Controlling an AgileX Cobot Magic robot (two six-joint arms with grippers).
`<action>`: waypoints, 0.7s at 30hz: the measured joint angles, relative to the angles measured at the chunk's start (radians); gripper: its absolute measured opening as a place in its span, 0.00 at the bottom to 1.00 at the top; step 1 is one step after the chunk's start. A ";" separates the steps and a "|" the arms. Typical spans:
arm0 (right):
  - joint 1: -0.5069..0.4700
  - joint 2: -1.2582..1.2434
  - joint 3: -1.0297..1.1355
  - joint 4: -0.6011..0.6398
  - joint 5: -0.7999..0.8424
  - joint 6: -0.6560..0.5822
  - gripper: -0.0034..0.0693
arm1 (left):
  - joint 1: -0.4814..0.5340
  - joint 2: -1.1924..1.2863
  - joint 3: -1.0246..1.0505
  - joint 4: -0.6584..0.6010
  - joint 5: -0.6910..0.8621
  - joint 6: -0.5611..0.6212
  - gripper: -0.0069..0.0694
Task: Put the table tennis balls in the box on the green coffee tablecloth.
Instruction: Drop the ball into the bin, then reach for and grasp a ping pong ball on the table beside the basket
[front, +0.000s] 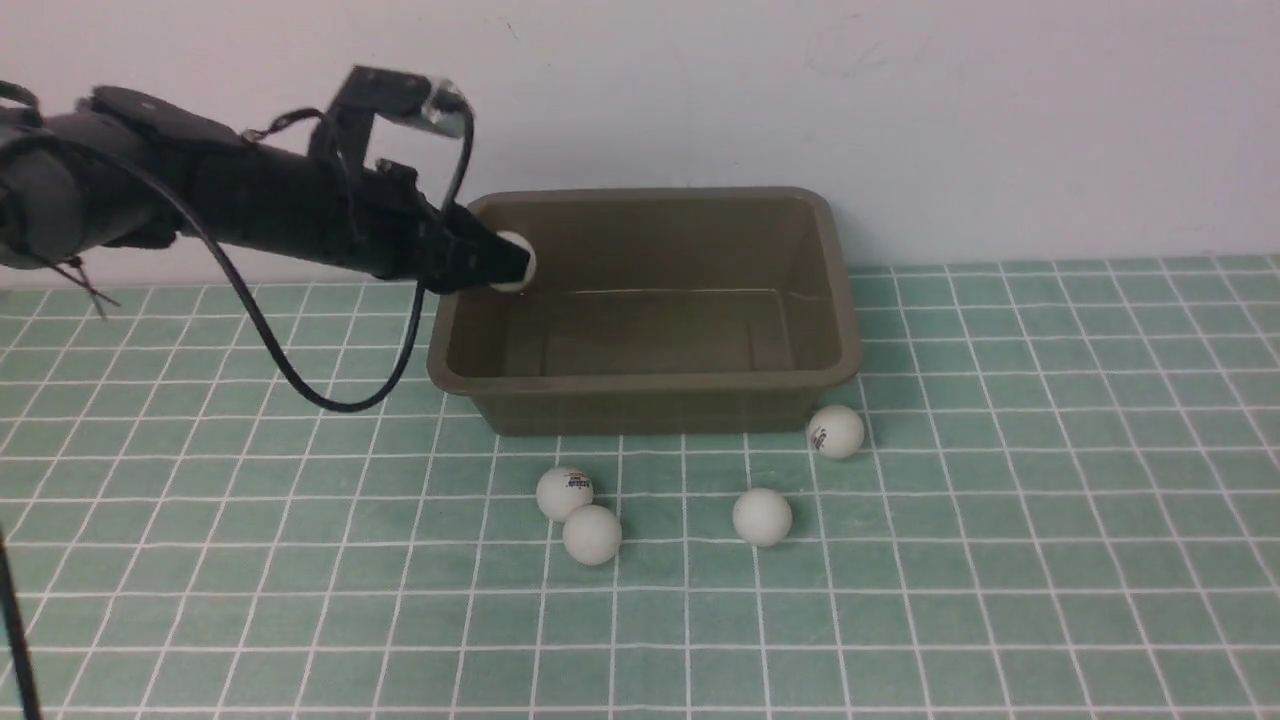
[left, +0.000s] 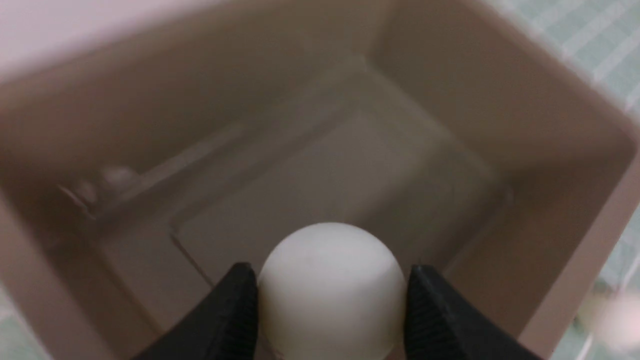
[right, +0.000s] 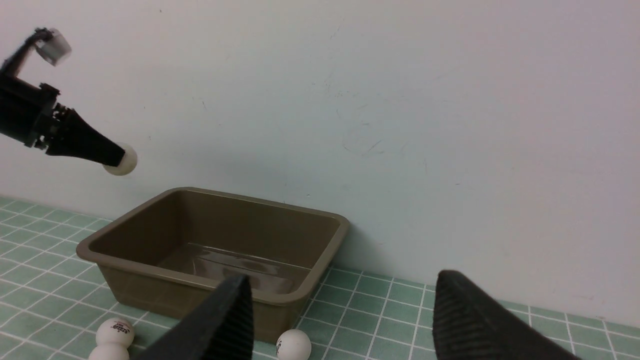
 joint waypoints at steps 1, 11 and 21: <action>0.000 0.000 0.000 0.000 0.000 0.000 0.66 | -0.006 0.018 -0.017 0.033 0.015 -0.011 0.53; 0.000 0.000 0.000 0.000 -0.001 0.000 0.66 | -0.055 0.050 -0.155 0.412 0.078 -0.301 0.66; 0.000 0.000 0.000 -0.010 -0.001 0.000 0.66 | -0.054 -0.158 -0.365 0.556 0.380 -0.707 0.52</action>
